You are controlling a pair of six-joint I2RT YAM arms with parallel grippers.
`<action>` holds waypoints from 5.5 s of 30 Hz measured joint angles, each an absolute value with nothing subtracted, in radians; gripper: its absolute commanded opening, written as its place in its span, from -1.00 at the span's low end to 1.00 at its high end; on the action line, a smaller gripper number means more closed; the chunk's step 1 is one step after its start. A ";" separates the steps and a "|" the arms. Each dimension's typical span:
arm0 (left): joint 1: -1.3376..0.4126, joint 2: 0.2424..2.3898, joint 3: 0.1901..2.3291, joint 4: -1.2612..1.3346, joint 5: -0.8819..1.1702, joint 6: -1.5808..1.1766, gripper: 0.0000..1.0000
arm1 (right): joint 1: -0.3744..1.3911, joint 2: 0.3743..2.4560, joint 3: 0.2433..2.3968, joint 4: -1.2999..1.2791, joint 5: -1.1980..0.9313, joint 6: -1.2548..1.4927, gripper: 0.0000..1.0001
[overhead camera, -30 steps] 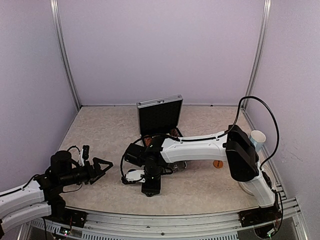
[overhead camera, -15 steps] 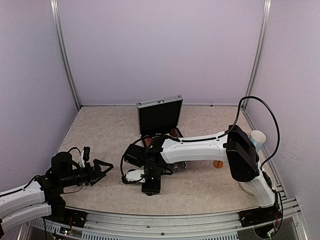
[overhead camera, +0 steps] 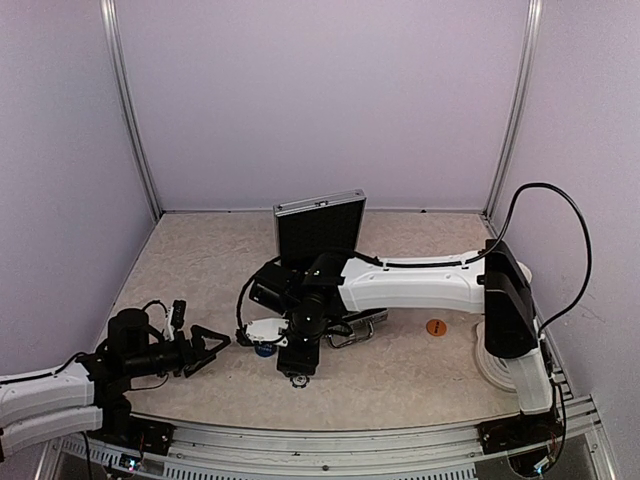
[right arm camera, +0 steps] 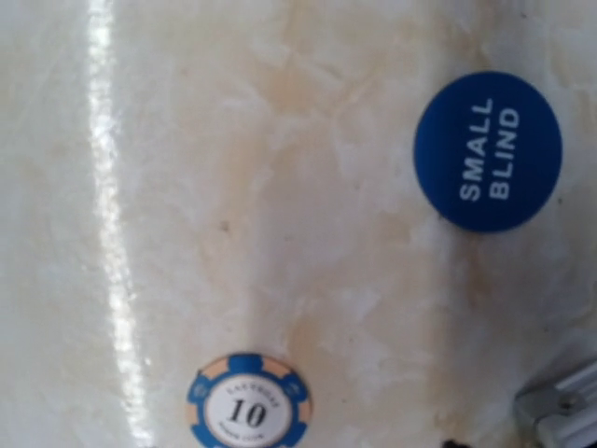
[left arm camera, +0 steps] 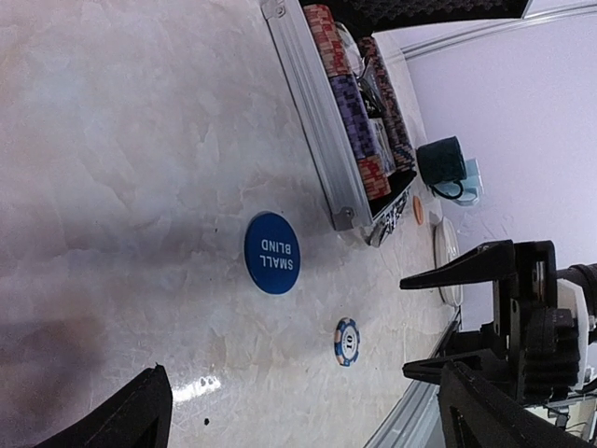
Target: Pack up texas hold em set
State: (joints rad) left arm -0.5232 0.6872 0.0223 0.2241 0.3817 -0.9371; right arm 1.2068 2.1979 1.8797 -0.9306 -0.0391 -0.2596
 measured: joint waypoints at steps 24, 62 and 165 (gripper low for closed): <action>-0.523 0.706 0.021 0.277 0.385 -0.944 0.96 | 1.172 2.310 1.888 -0.992 -0.097 -0.268 0.65; -0.523 0.721 0.021 0.286 0.390 -0.944 0.97 | 1.234 2.318 1.893 -0.965 -0.055 -0.260 -0.35; -0.598 1.185 0.153 0.479 0.445 -0.878 0.95 | 1.227 2.353 1.959 -1.011 -0.057 -0.289 -0.38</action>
State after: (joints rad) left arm -0.5983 1.1851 0.1532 0.4789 0.4454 -0.8783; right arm 1.2274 2.3528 1.9591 -1.0107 -0.0570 -0.2893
